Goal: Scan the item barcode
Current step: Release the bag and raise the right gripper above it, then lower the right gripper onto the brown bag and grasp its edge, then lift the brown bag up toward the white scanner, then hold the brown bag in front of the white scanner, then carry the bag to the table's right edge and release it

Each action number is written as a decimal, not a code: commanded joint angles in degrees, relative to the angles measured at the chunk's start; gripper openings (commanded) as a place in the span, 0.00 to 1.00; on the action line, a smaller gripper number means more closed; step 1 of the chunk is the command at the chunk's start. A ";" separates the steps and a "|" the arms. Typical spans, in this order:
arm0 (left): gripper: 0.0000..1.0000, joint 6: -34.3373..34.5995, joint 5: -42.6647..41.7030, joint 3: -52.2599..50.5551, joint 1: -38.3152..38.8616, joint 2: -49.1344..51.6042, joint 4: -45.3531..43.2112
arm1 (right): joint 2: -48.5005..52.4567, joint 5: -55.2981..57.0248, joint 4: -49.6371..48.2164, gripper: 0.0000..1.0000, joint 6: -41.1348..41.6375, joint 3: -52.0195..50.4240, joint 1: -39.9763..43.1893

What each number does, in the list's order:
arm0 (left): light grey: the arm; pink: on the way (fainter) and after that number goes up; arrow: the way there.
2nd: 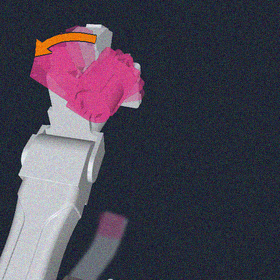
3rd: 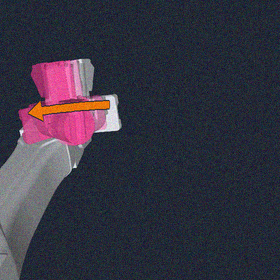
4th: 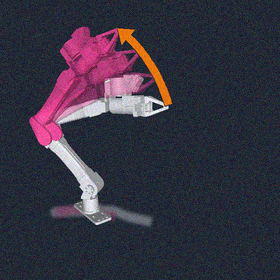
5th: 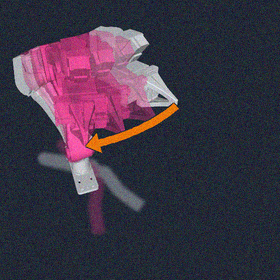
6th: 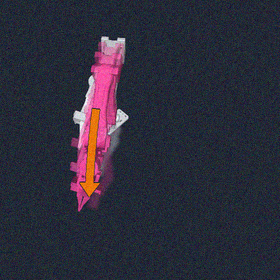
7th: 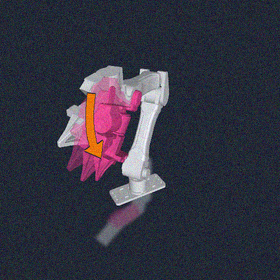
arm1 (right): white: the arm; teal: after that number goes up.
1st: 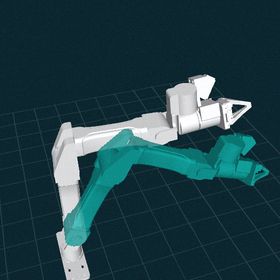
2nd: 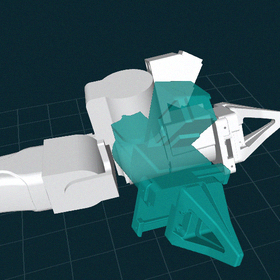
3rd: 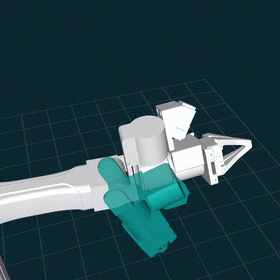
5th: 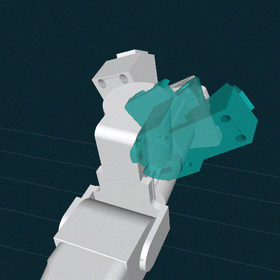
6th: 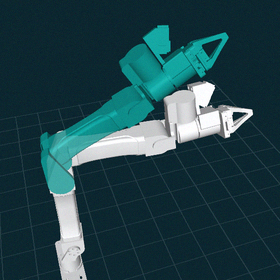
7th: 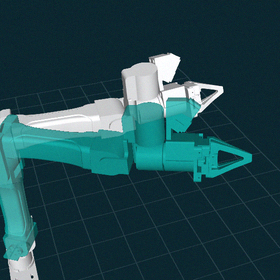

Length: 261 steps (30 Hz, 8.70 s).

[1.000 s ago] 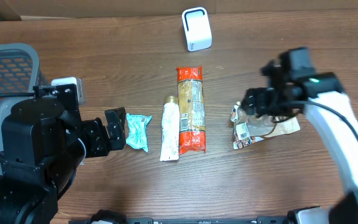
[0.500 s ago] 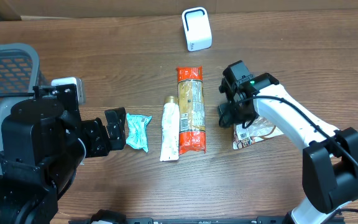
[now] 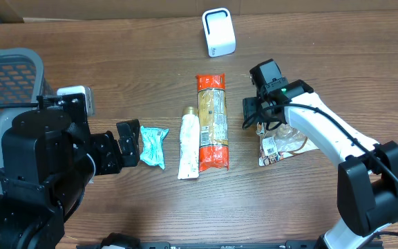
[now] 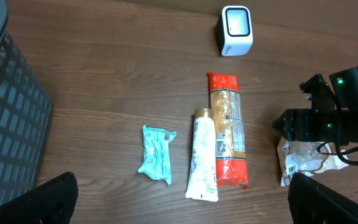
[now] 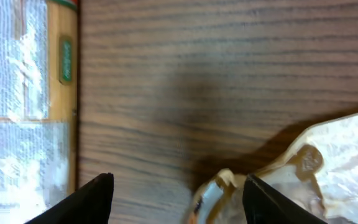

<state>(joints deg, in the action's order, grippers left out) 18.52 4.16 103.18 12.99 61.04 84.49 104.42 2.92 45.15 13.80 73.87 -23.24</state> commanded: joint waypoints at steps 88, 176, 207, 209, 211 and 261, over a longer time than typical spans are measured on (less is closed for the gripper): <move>0.99 0.79 0.74 0.70 -0.28 0.09 -0.02 | 8.85 -42.91 4.74 0.94 -35.10 -8.90 33.88; 1.00 0.79 0.72 0.70 -0.28 0.09 -0.02 | -12.37 -54.25 27.23 0.04 -24.11 18.93 17.81; 1.00 0.81 0.72 0.70 -0.28 0.09 -0.02 | 21.44 25.64 -47.23 0.04 -67.28 28.11 -1.46; 1.00 0.79 0.72 0.70 -0.28 0.09 -0.02 | 23.15 26.93 -50.16 0.04 -69.29 28.11 -1.51; 1.00 0.81 0.72 0.70 -0.28 0.09 -0.02 | 24.33 27.06 -50.88 0.04 -71.43 28.11 -1.51; 1.00 0.79 0.72 0.70 -0.26 0.09 -0.02 | 2.67 28.09 -24.79 0.04 -50.66 28.13 -4.57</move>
<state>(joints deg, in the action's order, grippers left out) 18.52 4.16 103.18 12.99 61.04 84.51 119.13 34.52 17.06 -48.66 101.08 -28.40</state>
